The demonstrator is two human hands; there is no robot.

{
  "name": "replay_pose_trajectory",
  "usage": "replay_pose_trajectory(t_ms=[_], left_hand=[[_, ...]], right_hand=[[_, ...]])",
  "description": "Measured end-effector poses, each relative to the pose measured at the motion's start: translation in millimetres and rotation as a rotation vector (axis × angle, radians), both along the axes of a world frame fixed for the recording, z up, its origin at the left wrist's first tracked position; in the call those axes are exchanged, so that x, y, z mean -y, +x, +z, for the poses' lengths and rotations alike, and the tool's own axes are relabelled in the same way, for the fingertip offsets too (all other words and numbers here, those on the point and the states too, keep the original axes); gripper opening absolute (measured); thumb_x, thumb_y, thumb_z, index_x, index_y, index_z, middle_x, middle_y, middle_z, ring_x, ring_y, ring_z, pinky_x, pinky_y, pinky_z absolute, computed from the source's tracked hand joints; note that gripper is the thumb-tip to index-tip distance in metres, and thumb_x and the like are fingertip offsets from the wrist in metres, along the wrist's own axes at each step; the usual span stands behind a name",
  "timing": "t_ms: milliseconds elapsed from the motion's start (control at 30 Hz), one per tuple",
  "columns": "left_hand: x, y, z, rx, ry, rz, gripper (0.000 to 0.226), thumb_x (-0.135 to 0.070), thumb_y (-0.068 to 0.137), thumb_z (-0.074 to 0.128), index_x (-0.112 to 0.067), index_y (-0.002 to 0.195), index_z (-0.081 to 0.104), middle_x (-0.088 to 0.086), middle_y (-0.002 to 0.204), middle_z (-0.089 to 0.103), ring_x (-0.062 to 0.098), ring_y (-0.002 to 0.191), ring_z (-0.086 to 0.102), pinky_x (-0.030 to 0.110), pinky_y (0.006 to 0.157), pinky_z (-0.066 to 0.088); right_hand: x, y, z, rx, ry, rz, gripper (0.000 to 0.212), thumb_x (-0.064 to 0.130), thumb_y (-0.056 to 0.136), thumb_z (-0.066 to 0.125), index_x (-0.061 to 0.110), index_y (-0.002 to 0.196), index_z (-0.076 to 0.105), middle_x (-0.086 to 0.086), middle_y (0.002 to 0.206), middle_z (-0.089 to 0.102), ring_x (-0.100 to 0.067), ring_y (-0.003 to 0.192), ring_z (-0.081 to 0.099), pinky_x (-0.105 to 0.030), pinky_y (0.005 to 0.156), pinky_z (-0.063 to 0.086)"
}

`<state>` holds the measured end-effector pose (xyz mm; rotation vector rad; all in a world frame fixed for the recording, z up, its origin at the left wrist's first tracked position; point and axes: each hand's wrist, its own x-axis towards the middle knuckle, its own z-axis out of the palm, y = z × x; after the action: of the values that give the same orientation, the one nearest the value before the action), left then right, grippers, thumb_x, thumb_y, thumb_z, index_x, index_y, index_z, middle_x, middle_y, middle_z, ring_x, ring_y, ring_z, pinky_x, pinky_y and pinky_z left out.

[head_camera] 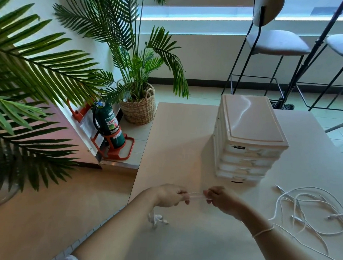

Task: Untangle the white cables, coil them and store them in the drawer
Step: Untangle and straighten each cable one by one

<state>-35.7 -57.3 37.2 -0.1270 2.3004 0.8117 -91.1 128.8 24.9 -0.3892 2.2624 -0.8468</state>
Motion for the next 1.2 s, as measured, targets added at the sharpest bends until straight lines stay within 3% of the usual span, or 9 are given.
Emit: replay_pose_trajectory(t_ms=[200,300,433,567,667,767,900,967,1200], left_hand=[[39,16,-2,0.179,-0.164,-0.011,0.043,-0.049,0.098,0.032,-0.014,0.089,0.056,0.003,0.080,0.046,0.020,0.072,0.043,0.027,0.061,0.037],[56,23,-4,0.189,-0.342,-0.044,0.059,-0.054,0.097,0.028,-0.007,0.116,0.058,0.017,0.115,0.055,0.025,0.097,0.050,0.030,0.082,0.040],[67,33,-26,0.201,-0.538,-0.167,0.040,-0.032,0.104,0.025,-0.022,0.140,0.039,0.011,0.137,0.046,0.030,0.125,0.045,0.039,0.102,0.038],[66,38,-52,0.159,-0.681,-0.185,0.033,-0.023,0.102,0.032,-0.014,0.131,0.046,0.011,0.128,0.053,0.029,0.118,0.051,0.037,0.095,0.042],[51,40,-54,0.132,-0.733,-0.163,0.031,-0.016,0.096,0.042,-0.009,0.126,0.049,0.012,0.129,0.050,0.028,0.118,0.050,0.038,0.096,0.042],[24,33,-53,-0.040,-0.541,-0.184,0.035,-0.012,0.092,0.040,-0.009,0.126,0.048,0.014,0.132,0.046,0.031,0.122,0.045,0.037,0.100,0.036],[-14,23,-51,-0.092,-0.042,0.059,0.029,-0.028,0.098,0.038,-0.008,0.103,0.058,0.015,0.113,0.061,0.028,0.107,0.055,0.029,0.085,0.041],[-19,23,-54,-0.111,0.021,0.126,0.029,-0.028,0.099,0.039,-0.008,0.100,0.059,0.016,0.109,0.063,0.028,0.100,0.057,0.026,0.076,0.039],[-20,27,-58,-0.147,0.014,0.086,0.030,-0.020,0.100,0.036,-0.003,0.107,0.059,0.019,0.113,0.061,0.027,0.103,0.055,0.026,0.076,0.036]], right_hand=[[-8,5,-22,0.035,0.011,-0.082,0.041,0.023,0.096,0.046,0.021,0.056,0.053,0.006,0.054,0.045,-0.010,0.049,0.037,-0.023,0.048,0.029],[0,11,-25,0.025,0.053,-0.016,0.040,0.023,0.097,0.044,0.021,0.058,0.052,0.005,0.055,0.045,-0.008,0.049,0.038,-0.017,0.044,0.029],[20,22,-25,0.016,0.093,0.109,0.039,0.022,0.099,0.040,0.022,0.060,0.049,0.003,0.065,0.049,-0.008,0.055,0.042,-0.018,0.047,0.030],[29,27,-24,-0.039,0.191,0.240,0.034,0.013,0.100,0.032,0.000,0.103,0.063,-0.019,0.113,0.059,-0.029,0.104,0.054,-0.030,0.074,0.034],[29,26,-28,-0.040,0.212,0.254,0.033,0.014,0.100,0.034,-0.002,0.115,0.059,-0.017,0.111,0.060,-0.028,0.103,0.055,-0.029,0.073,0.033],[28,25,-34,0.015,0.190,0.163,0.033,0.021,0.098,0.037,0.002,0.115,0.059,0.001,0.082,0.055,-0.014,0.078,0.052,-0.026,0.082,0.042],[31,27,-39,-0.053,0.236,0.216,0.028,0.018,0.097,0.041,0.003,0.109,0.061,-0.010,0.102,0.063,-0.021,0.086,0.059,-0.026,0.074,0.038],[29,28,-37,-0.060,0.232,0.235,0.028,0.016,0.097,0.040,0.002,0.108,0.061,-0.011,0.105,0.065,-0.026,0.094,0.060,-0.024,0.067,0.034],[11,22,-17,0.292,0.130,0.197,0.029,0.030,0.097,0.042,0.013,0.084,0.060,0.002,0.058,0.044,-0.010,0.043,0.033,-0.019,0.041,0.025]])
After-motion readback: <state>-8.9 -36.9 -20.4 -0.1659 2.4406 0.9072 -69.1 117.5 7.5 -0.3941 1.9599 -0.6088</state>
